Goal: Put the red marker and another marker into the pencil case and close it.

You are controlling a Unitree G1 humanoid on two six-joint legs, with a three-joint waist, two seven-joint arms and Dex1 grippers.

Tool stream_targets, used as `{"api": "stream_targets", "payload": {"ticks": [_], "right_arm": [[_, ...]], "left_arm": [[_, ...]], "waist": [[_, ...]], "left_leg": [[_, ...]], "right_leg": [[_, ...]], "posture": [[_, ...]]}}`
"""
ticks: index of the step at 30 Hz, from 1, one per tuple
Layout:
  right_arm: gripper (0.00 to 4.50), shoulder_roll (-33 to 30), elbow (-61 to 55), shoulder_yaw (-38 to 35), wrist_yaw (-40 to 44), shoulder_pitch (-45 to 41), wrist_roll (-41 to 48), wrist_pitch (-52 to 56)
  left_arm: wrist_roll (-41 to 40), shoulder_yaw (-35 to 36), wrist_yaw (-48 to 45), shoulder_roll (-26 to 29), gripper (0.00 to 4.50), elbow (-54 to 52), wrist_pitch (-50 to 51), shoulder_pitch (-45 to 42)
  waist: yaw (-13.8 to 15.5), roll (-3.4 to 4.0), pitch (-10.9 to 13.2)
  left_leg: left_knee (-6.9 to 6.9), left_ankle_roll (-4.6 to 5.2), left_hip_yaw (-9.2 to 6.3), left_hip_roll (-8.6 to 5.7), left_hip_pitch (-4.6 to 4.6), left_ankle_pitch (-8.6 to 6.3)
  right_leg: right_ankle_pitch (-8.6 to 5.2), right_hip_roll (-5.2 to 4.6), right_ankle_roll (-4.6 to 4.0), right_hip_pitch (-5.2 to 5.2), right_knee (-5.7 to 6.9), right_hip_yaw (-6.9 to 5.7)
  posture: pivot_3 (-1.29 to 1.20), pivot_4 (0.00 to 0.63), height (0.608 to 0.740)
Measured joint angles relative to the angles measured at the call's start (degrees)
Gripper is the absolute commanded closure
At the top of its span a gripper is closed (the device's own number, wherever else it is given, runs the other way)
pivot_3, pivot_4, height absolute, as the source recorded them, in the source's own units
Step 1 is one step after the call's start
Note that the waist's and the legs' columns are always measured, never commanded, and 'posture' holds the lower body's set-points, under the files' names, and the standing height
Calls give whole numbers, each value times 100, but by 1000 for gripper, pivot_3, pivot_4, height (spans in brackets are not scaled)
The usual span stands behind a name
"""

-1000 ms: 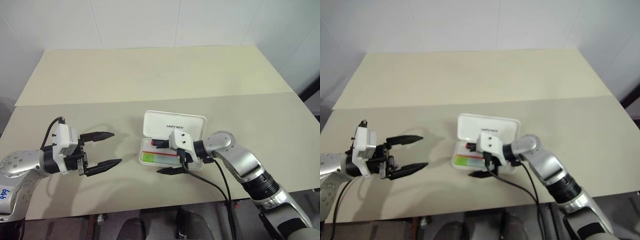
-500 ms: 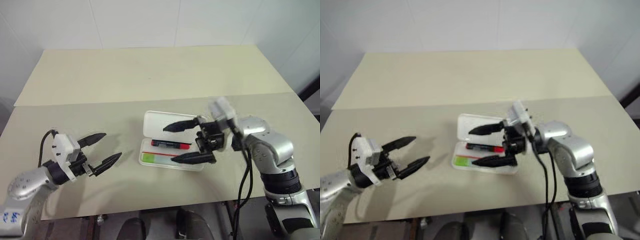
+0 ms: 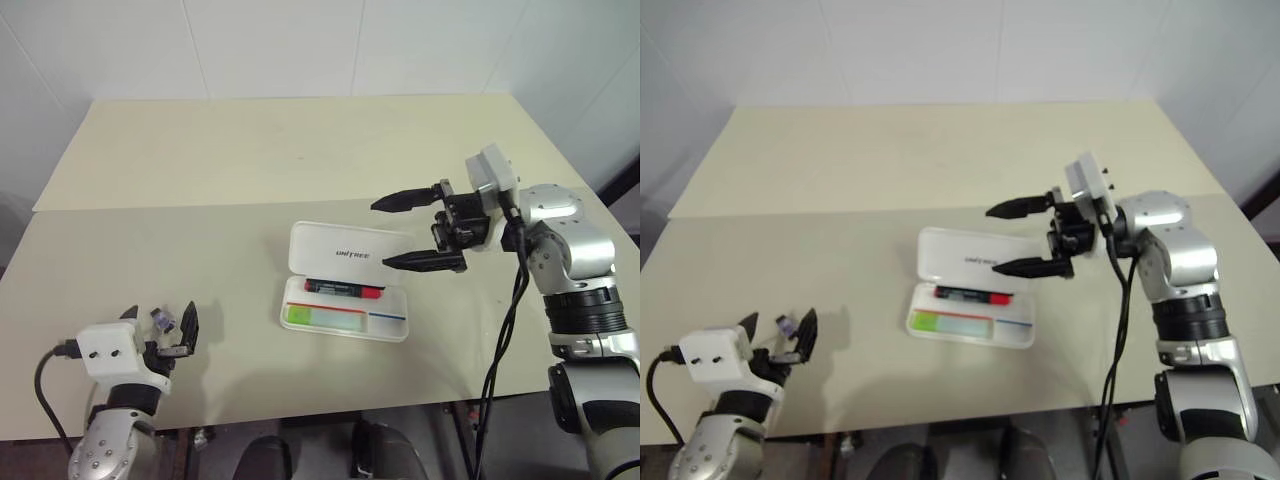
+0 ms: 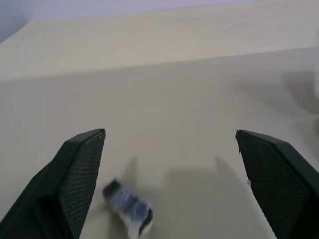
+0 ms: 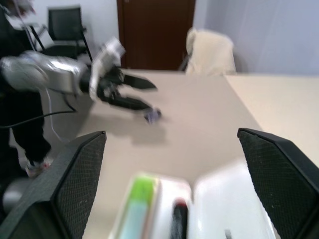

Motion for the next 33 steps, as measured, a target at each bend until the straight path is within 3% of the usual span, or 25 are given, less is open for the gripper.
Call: {"api": "stream_targets", "payload": {"ticks": [7,17,33], "right_arm": [[53,7,834,216,67,-509,-60,-413],[53,-817,1901,1069,126,-556,149,-1382],[53,-938,1572,1277,129,-481,594,-1300]], "left_arm": [[308,-107,1017,-854,0,-169,253,-15],[387,-13,1546,-848,0,459,144,-189],[312,-210,1629,-696,0,1021,112,-758]], "waist": [[-8,4,2],[-6,6,4],[7,7,4]], "left_leg": [[5,0,-5,0,2,0],[6,4,-2,1,0,-2],[9,4,-12,4,0,-2]], "right_leg": [[-3,-5,-5,2,-5,3],[-3,-10,-5,2,-7,-5],[-3,-13,-5,1,-7,-7]], "posture": [[0,150,740],[0,150,740],[0,150,740]]}}
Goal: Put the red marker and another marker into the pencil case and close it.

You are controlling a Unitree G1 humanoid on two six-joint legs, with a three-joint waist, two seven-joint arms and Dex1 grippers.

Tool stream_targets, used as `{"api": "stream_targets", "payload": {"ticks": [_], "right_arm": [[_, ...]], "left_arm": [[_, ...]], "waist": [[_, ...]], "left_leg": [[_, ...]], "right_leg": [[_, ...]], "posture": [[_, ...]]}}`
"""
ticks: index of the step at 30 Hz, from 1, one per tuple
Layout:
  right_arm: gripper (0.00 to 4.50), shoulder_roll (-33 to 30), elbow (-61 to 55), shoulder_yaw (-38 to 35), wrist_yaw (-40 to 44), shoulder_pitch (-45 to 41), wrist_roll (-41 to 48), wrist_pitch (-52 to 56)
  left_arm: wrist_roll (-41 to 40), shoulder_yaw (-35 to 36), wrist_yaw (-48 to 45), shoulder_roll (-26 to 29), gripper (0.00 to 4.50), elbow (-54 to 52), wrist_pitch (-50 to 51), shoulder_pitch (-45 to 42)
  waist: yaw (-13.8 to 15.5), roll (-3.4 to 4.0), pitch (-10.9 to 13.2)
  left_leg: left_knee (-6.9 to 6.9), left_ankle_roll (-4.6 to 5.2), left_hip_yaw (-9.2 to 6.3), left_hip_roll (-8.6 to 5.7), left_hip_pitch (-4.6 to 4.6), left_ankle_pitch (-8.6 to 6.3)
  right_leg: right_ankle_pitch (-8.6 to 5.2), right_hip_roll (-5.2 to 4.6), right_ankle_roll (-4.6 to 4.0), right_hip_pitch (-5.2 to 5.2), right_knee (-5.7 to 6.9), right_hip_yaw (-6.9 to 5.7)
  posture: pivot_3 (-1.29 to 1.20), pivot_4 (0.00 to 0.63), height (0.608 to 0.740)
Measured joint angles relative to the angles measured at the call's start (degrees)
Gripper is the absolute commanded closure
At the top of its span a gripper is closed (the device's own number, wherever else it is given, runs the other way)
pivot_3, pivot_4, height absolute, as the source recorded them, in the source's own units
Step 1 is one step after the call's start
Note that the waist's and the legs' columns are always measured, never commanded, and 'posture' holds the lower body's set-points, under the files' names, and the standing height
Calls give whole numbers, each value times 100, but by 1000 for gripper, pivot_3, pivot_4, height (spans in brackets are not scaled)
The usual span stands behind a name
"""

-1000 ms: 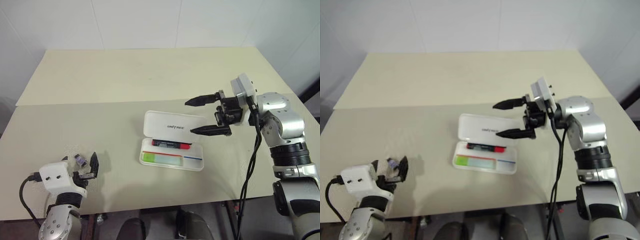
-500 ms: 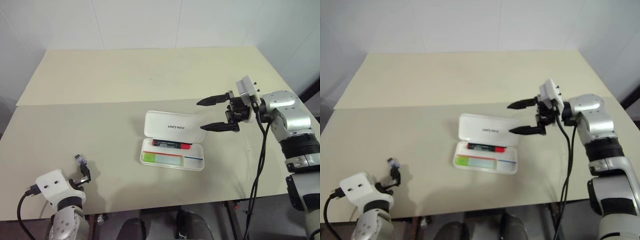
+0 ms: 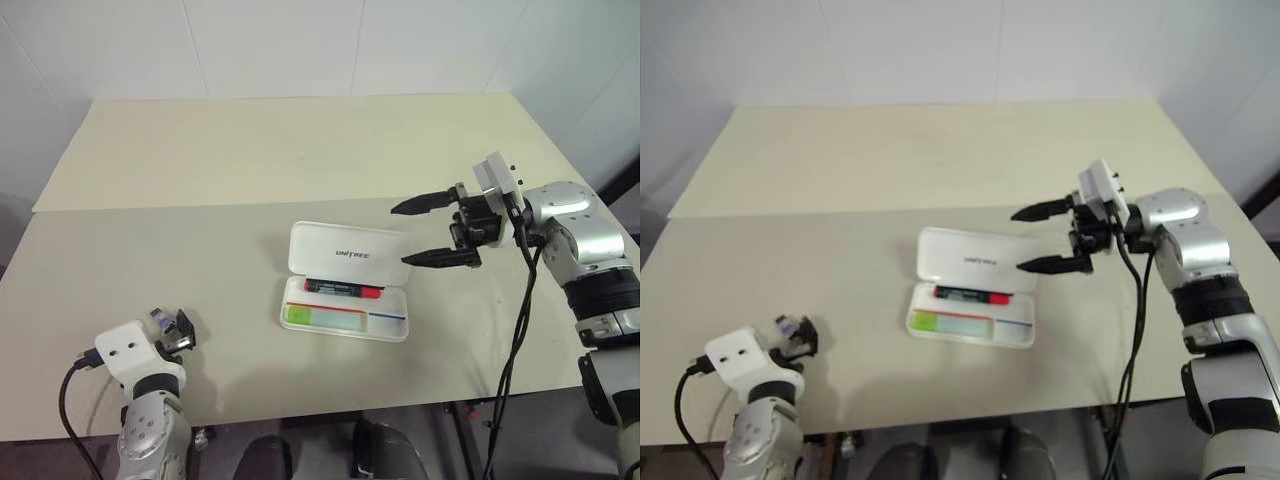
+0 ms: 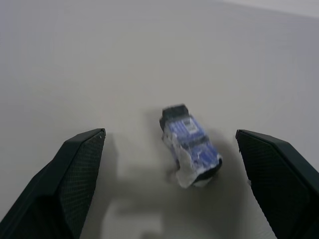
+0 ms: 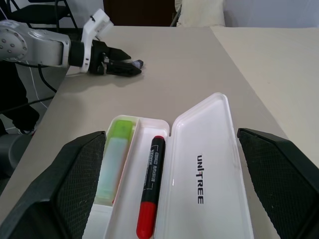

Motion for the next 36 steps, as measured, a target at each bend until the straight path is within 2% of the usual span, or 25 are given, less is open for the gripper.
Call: {"api": "stream_targets", "payload": {"ticks": [3,6,15,17,21,29,34,36], "right_arm": [[53,3,-93,-5,0,36,-1,56],[0,28,-139,-88,0,35,-2,110],[0,227,-196,-268,-1,32,-7,224],[0,250,-201,-307,-1,32,-10,230],[0,272,-202,-463,-1,33,-37,229],[0,378,-146,-769,0,43,-344,131],[0,374,-96,-1107,-1,303,-505,1],[0,360,-86,-1223,-1,442,-568,-42]], "left_arm": [[-57,39,43,43,0,173,37,-261],[-154,110,66,44,648,181,187,-366],[-240,222,146,40,3664,80,546,-406],[-263,221,146,39,4089,62,569,-415],[-325,268,169,36,4088,95,547,-521],[-594,327,-93,180,4088,66,507,-1254],[-719,7,-909,690,4088,-134,105,-1441],[-887,-99,-1407,1060,4088,-172,33,-1565]], "waist": [[32,0,0],[39,1,0],[133,10,-5],[133,10,-5],[133,10,-5],[114,8,-5],[134,10,-4],[127,9,-4]], "left_leg": [[0,0,1,-2,-1,0],[0,0,1,-2,2,0],[1,0,5,-5,1,0],[1,0,5,-5,1,0],[1,0,7,-5,0,0],[17,-1,13,-3,-1,1],[16,-1,17,-5,-8,1],[16,-1,18,-5,-8,1]], "right_leg": [[0,0,0,0,0,-1],[0,0,1,0,1,1],[1,-1,1,1,3,3],[1,-1,1,1,3,2],[0,1,1,2,3,-1],[1,4,1,6,6,-1],[1,5,1,6,5,-9],[1,7,1,6,4,-10]], "posture": [[0,150,740],[0,150,740],[0,150,740],[0,150,740],[0,150,740],[0,150,740],[0,150,740],[0,150,740]]}}
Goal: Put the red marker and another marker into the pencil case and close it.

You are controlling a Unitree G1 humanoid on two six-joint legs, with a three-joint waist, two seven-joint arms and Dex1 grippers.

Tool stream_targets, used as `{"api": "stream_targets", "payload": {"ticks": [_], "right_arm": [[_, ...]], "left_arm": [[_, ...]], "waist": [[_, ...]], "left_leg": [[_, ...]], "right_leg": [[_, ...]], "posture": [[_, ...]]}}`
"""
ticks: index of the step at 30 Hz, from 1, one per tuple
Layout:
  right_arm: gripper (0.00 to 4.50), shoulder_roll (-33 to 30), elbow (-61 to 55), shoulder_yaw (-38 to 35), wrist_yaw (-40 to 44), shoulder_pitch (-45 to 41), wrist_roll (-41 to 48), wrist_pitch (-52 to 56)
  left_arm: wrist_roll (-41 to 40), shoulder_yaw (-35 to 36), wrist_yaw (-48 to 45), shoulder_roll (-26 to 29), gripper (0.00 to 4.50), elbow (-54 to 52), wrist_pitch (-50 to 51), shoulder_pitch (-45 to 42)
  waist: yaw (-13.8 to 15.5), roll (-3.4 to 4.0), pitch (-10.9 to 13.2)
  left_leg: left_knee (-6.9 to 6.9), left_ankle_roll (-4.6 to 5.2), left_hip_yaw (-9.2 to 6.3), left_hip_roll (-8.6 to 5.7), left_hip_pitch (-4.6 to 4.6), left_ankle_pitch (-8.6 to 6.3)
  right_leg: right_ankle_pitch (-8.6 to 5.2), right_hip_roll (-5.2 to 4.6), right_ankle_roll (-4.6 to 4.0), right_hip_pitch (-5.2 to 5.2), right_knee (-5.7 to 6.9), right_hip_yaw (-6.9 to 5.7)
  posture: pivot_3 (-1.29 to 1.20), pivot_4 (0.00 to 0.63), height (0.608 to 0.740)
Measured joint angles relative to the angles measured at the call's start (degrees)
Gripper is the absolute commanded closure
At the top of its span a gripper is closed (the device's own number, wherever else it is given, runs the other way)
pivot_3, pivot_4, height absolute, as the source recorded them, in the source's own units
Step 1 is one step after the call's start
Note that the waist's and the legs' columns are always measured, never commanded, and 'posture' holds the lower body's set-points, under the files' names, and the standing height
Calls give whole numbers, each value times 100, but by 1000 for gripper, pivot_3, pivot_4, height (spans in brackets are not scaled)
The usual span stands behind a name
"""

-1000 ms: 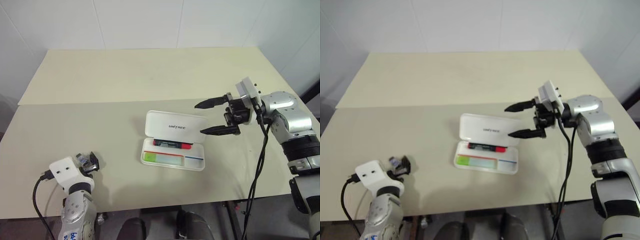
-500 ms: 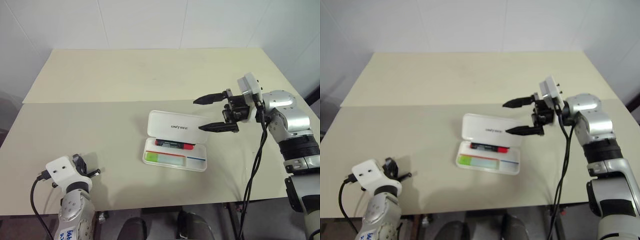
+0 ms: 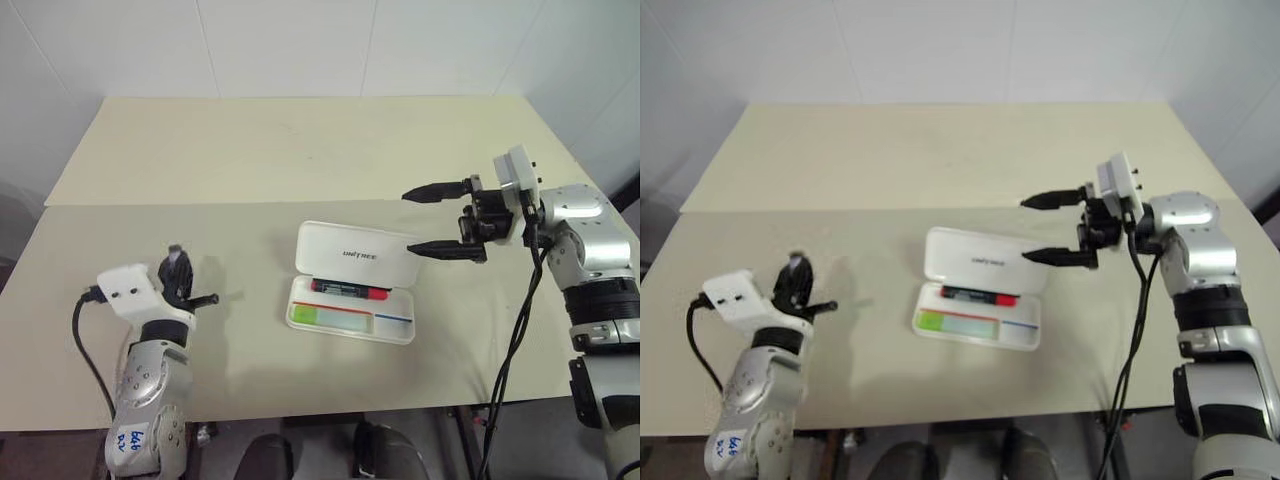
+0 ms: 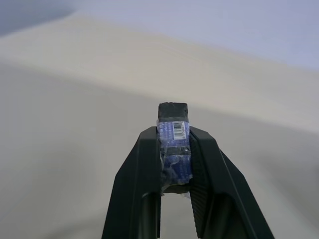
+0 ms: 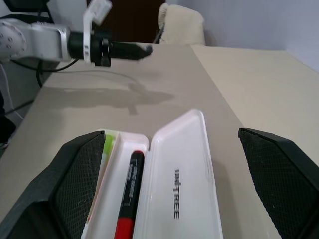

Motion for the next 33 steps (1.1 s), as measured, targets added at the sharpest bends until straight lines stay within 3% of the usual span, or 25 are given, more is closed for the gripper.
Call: {"api": "stream_targets", "payload": {"ticks": [4,9,14,23,33], "right_arm": [[0,-128,-21,-263,-3,261,-57,-23],[0,-367,-322,-608,-48,778,-67,17],[0,-615,-678,-1005,-192,1354,-66,87],[0,-872,-1395,-1584,-574,2209,-39,319],[0,-969,-2613,-2399,-1176,3453,193,841]], "left_arm": [[-381,-49,-866,671,4088,-85,-9,-211],[-1006,-321,-2794,1997,4088,75,-87,-601],[-1084,-818,-4103,2582,4088,745,-289,-997],[-818,-1804,-5290,2523,4088,2115,-730,-2215],[-259,-2830,-6011,1685,4088,3557,-1215,-2963]], "waist": [[-3,4,2],[-13,10,5],[3,12,6],[-1,14,7],[16,12,8]], "left_leg": [[0,-1,5,2,4,0],[5,-3,12,2,7,1],[4,-3,13,2,6,2],[3,-4,19,1,8,2],[4,-4,19,-2,8,2]], "right_leg": [[0,5,0,0,-2,1],[0,7,0,1,0,6],[0,11,1,2,-2,8],[2,13,5,6,-7,9],[6,13,13,9,-13,11]], "posture": [[0,150,740],[0,150,740],[0,150,740],[0,150,740],[0,150,740]]}}
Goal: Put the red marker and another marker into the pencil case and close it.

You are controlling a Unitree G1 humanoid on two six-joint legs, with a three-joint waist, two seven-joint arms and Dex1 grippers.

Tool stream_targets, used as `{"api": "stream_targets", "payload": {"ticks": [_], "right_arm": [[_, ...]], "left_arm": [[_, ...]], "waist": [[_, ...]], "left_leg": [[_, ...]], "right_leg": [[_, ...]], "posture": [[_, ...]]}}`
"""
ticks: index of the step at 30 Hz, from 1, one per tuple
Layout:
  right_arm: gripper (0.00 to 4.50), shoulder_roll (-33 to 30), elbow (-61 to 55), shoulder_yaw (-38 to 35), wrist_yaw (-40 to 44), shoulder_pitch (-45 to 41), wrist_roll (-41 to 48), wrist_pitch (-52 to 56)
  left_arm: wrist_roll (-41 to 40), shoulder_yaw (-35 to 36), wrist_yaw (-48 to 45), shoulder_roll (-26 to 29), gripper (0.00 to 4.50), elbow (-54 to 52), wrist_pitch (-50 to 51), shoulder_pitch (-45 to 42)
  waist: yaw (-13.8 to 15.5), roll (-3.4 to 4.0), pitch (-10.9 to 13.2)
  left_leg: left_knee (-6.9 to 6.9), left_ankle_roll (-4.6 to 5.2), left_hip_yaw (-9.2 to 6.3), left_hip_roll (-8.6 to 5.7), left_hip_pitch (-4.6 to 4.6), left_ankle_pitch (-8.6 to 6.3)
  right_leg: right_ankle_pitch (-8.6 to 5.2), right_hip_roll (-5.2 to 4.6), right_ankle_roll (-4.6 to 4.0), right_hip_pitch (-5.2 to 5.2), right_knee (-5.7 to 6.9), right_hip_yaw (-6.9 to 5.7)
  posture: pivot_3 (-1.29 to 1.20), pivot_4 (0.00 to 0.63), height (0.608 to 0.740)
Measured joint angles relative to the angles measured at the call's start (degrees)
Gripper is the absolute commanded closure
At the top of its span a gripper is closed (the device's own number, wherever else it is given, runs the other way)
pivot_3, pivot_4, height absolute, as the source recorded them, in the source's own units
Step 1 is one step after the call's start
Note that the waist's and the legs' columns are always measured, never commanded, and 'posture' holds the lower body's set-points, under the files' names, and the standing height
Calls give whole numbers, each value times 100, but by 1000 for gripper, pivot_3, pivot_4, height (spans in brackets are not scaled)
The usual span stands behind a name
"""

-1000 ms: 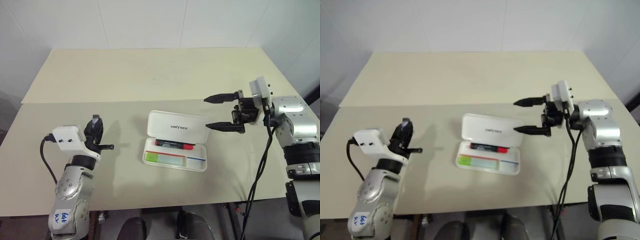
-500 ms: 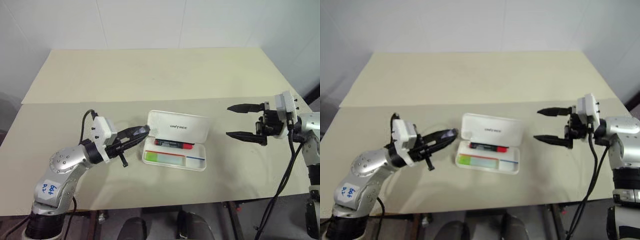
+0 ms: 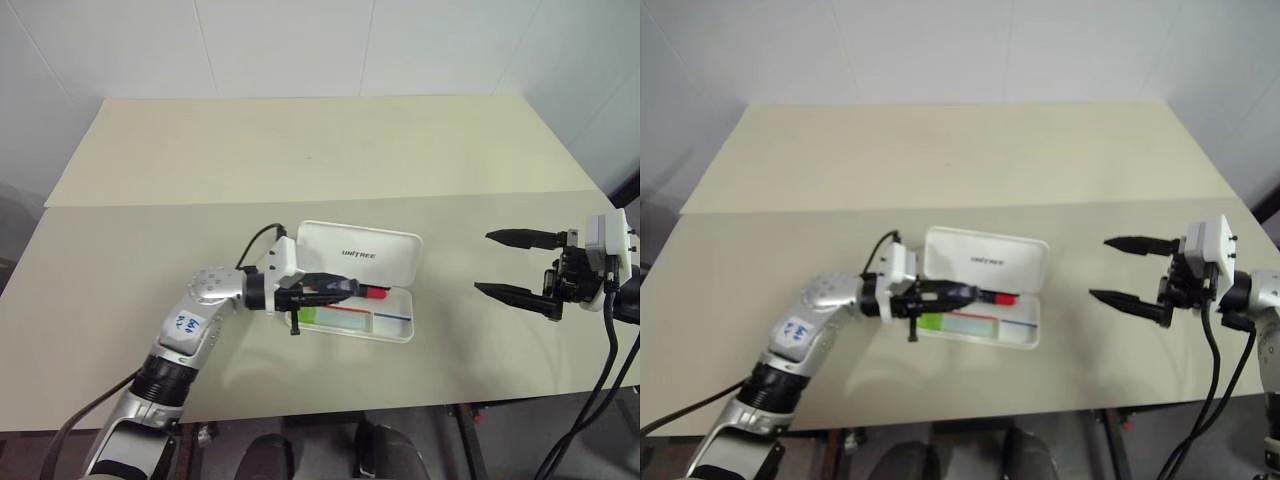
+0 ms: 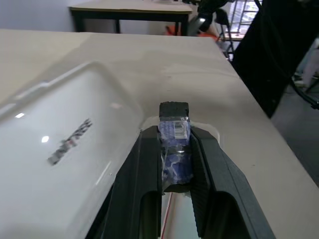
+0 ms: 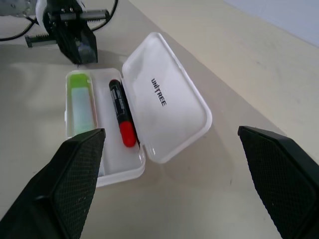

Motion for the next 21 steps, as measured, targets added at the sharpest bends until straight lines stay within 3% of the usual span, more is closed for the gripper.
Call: {"api": "stream_targets", "payload": {"ticks": [10,21], "right_arm": [[0,-95,-796,-618,-315,761,192,468],[0,-97,-1055,-714,-464,953,252,563]], "left_arm": [[560,-678,-266,-813,4088,898,-399,-486],[892,-778,-489,-1061,4088,1605,-767,-651]], "waist": [[13,-1,1],[22,-3,0]], "left_leg": [[13,0,-13,0,2,0],[17,1,-19,-4,-1,0]], "right_leg": [[3,-1,5,10,3,0],[4,-3,5,11,1,-1]], "posture": [[0,150,740],[0,150,740]]}}
